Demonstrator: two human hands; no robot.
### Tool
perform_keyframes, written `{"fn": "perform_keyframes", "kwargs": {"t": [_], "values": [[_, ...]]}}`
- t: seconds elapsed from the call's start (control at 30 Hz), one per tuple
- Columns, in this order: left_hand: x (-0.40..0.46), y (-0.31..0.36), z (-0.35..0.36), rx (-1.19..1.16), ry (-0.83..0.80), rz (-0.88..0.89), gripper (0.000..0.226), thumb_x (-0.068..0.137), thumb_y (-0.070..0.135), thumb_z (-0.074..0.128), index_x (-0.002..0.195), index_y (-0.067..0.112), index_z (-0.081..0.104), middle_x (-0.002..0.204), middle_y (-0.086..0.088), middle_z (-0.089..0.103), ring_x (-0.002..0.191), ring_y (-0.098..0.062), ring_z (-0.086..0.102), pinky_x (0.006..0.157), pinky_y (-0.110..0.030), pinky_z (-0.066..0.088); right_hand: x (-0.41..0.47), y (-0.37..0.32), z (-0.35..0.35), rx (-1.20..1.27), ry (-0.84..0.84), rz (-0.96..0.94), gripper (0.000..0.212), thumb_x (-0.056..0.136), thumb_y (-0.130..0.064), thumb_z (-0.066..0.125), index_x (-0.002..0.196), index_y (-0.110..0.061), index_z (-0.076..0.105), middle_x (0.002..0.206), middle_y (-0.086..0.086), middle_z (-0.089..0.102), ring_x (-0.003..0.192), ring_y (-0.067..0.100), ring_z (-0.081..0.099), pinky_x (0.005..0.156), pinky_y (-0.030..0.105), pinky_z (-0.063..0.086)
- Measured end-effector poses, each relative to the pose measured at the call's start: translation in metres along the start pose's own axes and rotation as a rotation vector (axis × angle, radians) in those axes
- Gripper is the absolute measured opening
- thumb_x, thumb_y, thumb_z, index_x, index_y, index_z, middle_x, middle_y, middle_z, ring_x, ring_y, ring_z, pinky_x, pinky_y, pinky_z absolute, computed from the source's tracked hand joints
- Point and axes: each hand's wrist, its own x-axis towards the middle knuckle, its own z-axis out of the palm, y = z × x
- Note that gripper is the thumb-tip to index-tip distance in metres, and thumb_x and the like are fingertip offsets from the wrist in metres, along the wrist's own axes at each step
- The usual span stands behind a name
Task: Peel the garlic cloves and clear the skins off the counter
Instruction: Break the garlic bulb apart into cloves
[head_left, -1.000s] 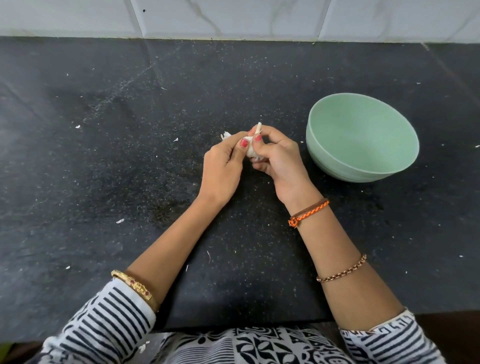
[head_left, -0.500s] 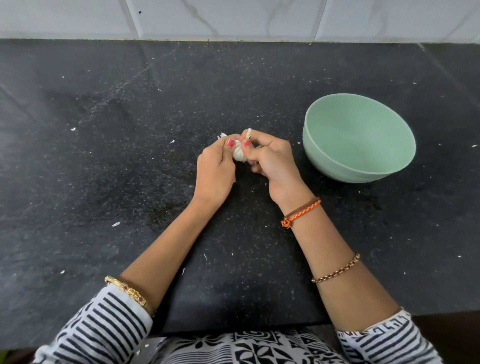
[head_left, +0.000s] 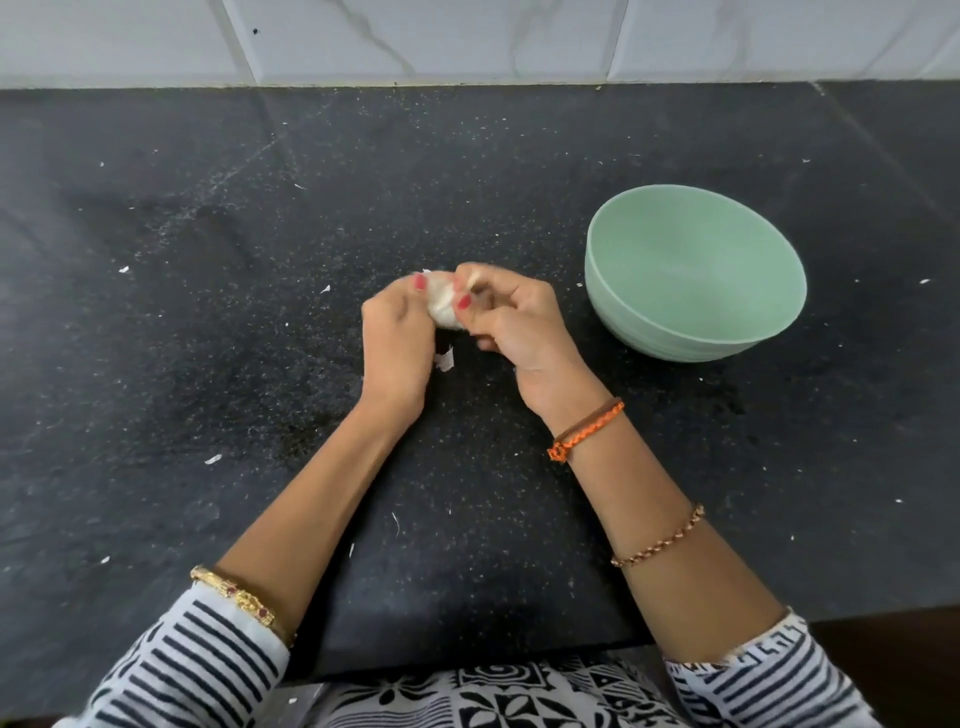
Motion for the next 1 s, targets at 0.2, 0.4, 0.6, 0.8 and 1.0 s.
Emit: {"fn": "perform_keyframes", "kwargs": {"t": [0.2, 0.4, 0.6, 0.8, 1.0], "values": [[0.001, 0.003, 0.003, -0.095, 0.055, -0.048, 0.036, 0.102, 0.015, 0.034, 0.079, 0.016, 0.062, 0.065, 0.005, 0.058, 0.051, 0.001, 0.041, 0.054, -0.016, 0.036, 0.006, 0.0, -0.014, -0.074, -0.052, -0.012, 0.024, 0.09, -0.006, 0.056, 0.079, -0.026, 0.063, 0.068, -0.004, 0.055, 0.052, 0.002, 0.043, 0.046, 0.015, 0.038], [0.009, 0.013, -0.008, -0.411, 0.038, -0.24, 0.029, 0.101, 0.021, 0.039, 0.093, 0.008, 0.063, 0.08, -0.001, 0.069, 0.056, -0.002, 0.05, 0.057, -0.013, 0.044, 0.01, 0.002, -0.012, -0.132, -0.015, 0.073, 0.023, 0.092, -0.012, 0.044, 0.081, -0.021, 0.062, 0.073, -0.003, 0.057, 0.061, 0.006, 0.052, 0.053, 0.02, 0.047], [0.011, 0.02, -0.014, -0.546, 0.026, -0.315, 0.014, 0.094, 0.01, 0.049, 0.095, 0.01, 0.063, 0.081, -0.001, 0.064, 0.061, -0.004, 0.052, 0.057, -0.011, 0.045, 0.007, 0.024, -0.001, -0.547, 0.06, -0.295, 0.017, 0.078, -0.005, 0.06, 0.078, -0.022, 0.064, 0.089, -0.002, 0.062, 0.084, 0.009, 0.057, 0.078, 0.018, 0.042], [0.007, 0.023, -0.019, -0.504, -0.008, -0.233, 0.018, 0.08, -0.004, 0.06, 0.081, 0.013, 0.065, 0.066, 0.004, 0.068, 0.061, -0.007, 0.061, 0.06, -0.016, 0.048, 0.009, 0.026, 0.0, -0.562, 0.239, -0.555, 0.014, 0.079, -0.028, 0.064, 0.086, -0.018, 0.072, 0.093, -0.011, 0.065, 0.094, 0.002, 0.055, 0.09, 0.013, 0.029], [0.004, 0.023, -0.017, -0.528, -0.079, -0.257, 0.012, 0.067, 0.012, 0.066, 0.077, 0.01, 0.072, 0.076, -0.007, 0.071, 0.071, -0.017, 0.066, 0.064, -0.019, 0.054, 0.011, 0.027, -0.003, -0.455, 0.236, -0.527, 0.017, 0.076, -0.017, 0.074, 0.092, -0.013, 0.074, 0.085, -0.011, 0.067, 0.086, 0.004, 0.061, 0.083, 0.011, 0.041]]}}
